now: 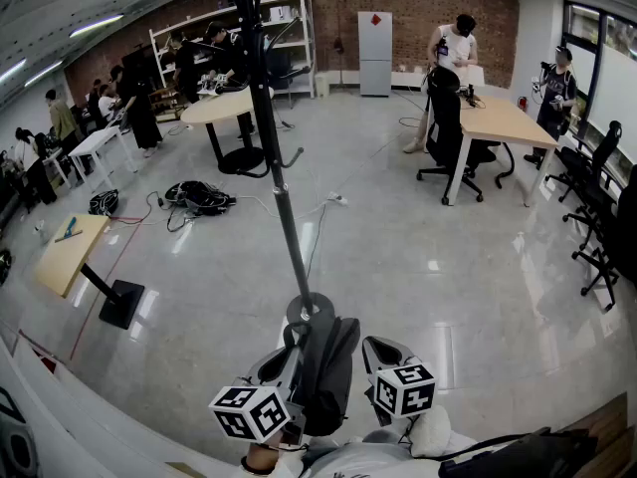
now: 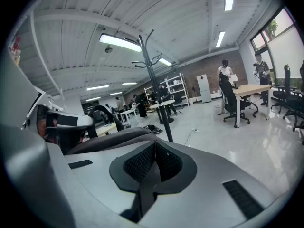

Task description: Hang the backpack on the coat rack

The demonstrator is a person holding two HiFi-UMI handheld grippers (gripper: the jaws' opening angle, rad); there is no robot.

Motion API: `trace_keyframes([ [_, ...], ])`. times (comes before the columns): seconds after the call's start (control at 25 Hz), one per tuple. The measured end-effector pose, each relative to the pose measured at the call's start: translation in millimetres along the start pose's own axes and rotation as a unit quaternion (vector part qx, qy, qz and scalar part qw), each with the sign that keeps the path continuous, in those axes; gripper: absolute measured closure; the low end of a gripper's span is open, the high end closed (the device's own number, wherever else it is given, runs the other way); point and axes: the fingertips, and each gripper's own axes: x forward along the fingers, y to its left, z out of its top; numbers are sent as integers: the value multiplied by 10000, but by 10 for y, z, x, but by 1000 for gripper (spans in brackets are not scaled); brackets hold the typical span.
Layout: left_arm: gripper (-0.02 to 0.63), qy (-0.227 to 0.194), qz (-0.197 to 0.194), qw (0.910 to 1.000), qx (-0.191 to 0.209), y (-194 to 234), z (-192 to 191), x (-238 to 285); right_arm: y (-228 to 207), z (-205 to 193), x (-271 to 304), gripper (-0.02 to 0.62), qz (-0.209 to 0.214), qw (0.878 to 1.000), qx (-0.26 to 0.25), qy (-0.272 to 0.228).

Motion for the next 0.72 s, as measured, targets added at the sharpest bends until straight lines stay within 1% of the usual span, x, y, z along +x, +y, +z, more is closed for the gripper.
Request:
trace_keyframes([
  [0.2, 591, -45, 55, 10000, 28, 8, 35, 46, -62, -1, 76, 581, 26, 9999, 119, -10],
  [0.4, 591, -66, 137, 9999, 19, 109, 47, 88, -74, -77, 206, 581, 94, 9998, 111, 131],
  [0.56, 591, -92, 152, 9998, 3, 220, 142, 140, -122, -36, 320, 581, 20, 9997, 118, 196],
  [0.72, 589, -55, 41, 10000, -13, 419, 218, 261, -131, 31, 538, 581, -96, 9997, 139, 149],
])
